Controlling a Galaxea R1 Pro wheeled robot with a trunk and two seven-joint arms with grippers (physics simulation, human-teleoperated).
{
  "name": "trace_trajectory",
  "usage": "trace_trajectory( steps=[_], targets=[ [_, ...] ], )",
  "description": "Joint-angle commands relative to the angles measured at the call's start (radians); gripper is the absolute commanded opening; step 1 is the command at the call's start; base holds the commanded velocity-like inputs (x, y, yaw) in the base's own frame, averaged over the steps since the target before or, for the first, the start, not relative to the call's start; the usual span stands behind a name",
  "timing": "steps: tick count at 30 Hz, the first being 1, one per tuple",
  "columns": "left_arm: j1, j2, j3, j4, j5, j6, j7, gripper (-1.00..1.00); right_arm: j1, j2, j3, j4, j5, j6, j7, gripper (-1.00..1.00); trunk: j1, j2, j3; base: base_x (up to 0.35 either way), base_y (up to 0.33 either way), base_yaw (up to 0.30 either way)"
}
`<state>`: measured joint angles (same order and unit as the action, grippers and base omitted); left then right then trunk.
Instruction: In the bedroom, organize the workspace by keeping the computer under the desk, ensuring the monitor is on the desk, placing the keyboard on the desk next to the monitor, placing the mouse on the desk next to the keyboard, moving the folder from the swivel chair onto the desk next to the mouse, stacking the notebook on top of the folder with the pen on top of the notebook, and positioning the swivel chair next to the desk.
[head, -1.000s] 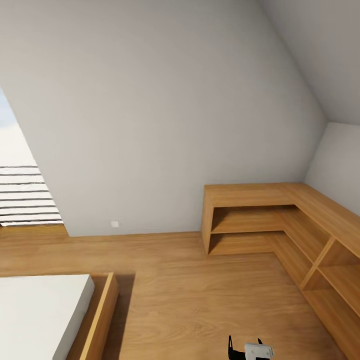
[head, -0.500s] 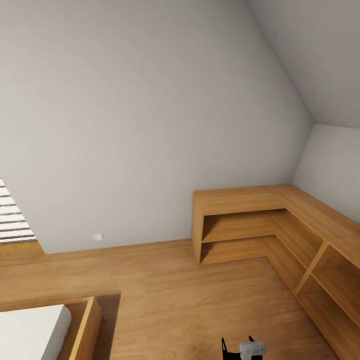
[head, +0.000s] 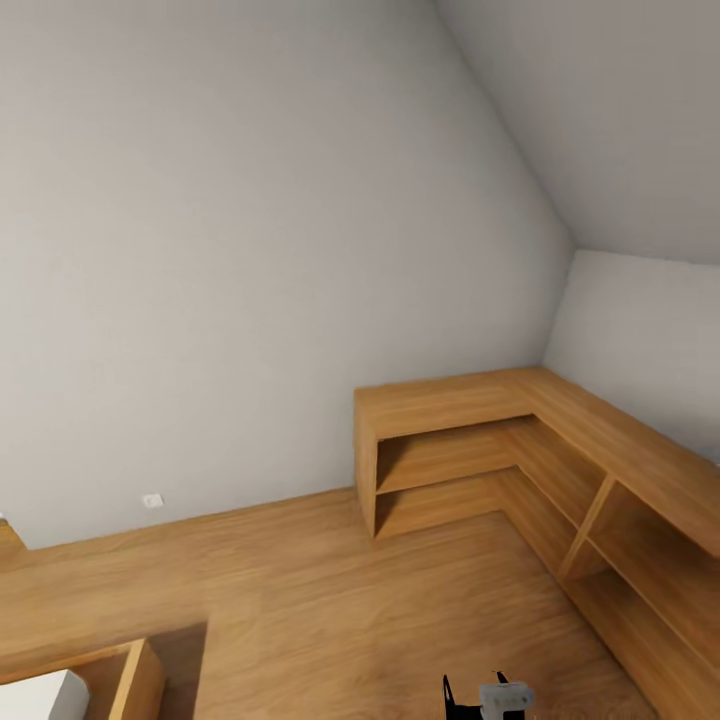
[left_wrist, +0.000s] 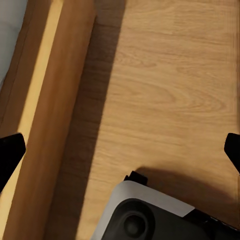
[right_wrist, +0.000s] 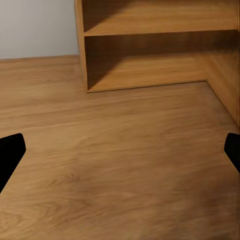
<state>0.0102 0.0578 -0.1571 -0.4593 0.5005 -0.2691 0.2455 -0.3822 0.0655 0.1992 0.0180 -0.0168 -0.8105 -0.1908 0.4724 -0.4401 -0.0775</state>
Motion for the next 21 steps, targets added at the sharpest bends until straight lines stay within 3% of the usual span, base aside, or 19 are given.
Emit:
trace_trajectory(
  steps=[1,7,21],
  targets=[
    [0.000,0.001,-0.009,-0.002,0.007,-0.002,0.008,1.00,-0.001,0.000,0.008,0.002,-0.002,-0.003,-0.007,1.00,0.001,-0.002,-0.001,0.006,0.000,-0.236],
    [0.000,0.002,-0.009,-0.002,0.007,-0.002,0.008,1.00,-0.001,0.000,0.009,0.002,-0.002,-0.003,-0.003,1.00,0.001,-0.002,0.003,0.129,0.094,-0.254],
    [0.000,0.002,-0.009,-0.002,0.007,-0.002,0.008,1.00,-0.001,0.000,0.009,0.002,-0.002,-0.003,0.012,1.00,0.001,-0.002,0.013,0.293,0.172,-0.265]
  ],
)
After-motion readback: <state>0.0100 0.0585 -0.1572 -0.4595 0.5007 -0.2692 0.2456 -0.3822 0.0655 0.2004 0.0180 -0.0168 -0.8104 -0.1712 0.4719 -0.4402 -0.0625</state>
